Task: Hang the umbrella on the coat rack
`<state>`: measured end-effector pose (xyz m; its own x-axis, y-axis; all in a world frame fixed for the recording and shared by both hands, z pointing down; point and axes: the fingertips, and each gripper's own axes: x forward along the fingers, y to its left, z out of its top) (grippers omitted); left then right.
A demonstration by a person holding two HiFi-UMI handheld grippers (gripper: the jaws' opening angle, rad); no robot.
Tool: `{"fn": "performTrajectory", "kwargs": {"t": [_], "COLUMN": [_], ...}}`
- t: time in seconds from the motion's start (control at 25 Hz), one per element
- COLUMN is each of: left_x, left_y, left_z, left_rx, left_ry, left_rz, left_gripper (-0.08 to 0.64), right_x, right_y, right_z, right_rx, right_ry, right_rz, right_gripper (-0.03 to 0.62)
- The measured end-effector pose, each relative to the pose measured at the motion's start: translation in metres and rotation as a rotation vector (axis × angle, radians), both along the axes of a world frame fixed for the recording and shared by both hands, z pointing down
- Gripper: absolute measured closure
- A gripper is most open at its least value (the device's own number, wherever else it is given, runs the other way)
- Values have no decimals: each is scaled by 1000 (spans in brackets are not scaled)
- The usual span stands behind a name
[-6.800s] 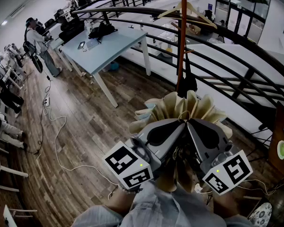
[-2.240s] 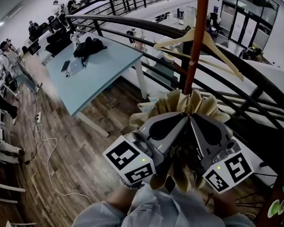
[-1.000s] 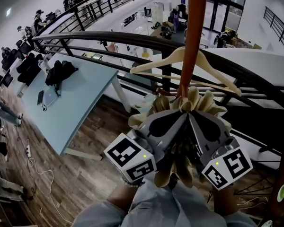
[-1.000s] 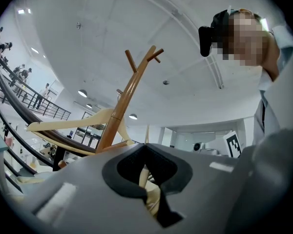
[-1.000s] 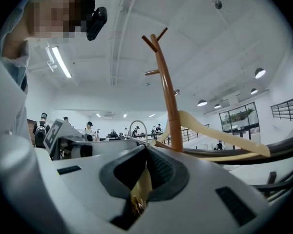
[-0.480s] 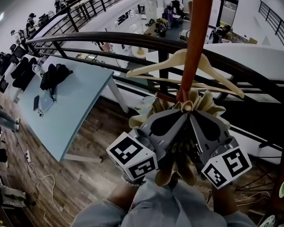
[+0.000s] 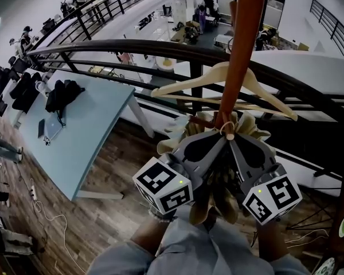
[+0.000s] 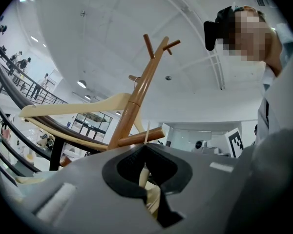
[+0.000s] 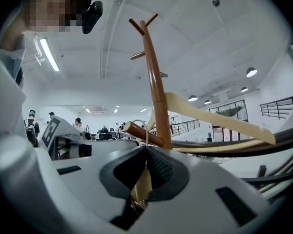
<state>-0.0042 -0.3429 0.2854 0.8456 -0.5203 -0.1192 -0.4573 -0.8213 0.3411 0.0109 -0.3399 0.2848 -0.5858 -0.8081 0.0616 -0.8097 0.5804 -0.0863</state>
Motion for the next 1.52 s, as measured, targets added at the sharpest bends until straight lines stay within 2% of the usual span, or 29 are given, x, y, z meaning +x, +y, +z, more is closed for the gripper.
{"fn": "performTrajectory", "kwargs": {"t": [0.88, 1.2, 1.4, 1.52], "left_x": [4, 7, 5, 4], "left_y": [-35, -42, -45, -47], "left_z": [34, 39, 39, 41], "left_rx": [-47, -81, -113, -97], "left_ry": [-21, -12, 25, 10], "left_rz": [12, 22, 31, 28], "left_gripper": [551, 551, 551, 551], "right_x": [3, 5, 4, 2], "right_y": [-35, -41, -43, -45], "right_z": [34, 39, 38, 41], "right_rx": [-65, -84, -87, -87], "right_ry": [17, 20, 21, 24], "right_rz": [31, 42, 46, 46], "right_gripper": [588, 588, 588, 586]}}
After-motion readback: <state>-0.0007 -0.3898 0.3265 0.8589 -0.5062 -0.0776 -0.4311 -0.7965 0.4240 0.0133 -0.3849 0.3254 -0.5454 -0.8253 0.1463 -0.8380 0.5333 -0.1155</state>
